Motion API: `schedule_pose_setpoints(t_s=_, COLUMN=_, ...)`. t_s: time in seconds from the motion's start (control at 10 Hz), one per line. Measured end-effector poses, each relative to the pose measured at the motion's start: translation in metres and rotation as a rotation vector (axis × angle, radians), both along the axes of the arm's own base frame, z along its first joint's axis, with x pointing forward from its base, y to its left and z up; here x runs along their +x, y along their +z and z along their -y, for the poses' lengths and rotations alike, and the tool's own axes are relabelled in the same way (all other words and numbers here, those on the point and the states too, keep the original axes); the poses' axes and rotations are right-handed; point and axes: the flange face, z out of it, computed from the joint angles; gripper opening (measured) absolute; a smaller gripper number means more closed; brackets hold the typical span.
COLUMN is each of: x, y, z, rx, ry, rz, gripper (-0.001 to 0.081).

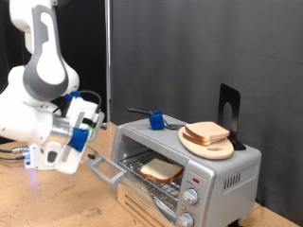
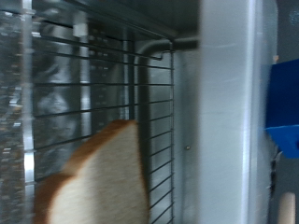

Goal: Make a piece of toast with the oven

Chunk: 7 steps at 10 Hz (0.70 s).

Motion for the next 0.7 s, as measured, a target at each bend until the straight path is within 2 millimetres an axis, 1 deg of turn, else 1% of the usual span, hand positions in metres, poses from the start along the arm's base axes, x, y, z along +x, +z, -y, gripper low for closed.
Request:
schedule_pose_setpoints(t_s=0.2, x=-0.004, y=0.009, z=-0.021, rx=-0.004, ry=0.013, rz=0.008, gripper=0.068)
schedule_pose_setpoints(t_s=0.4, x=-0.008, y=0.013, z=-0.038, rx=-0.009, ry=0.015, rz=0.007, gripper=0.068)
schedule_pose_setpoints(t_s=0.7, x=-0.007, y=0.015, z=-0.054, rx=-0.011, ry=-0.011, rz=0.011, gripper=0.068)
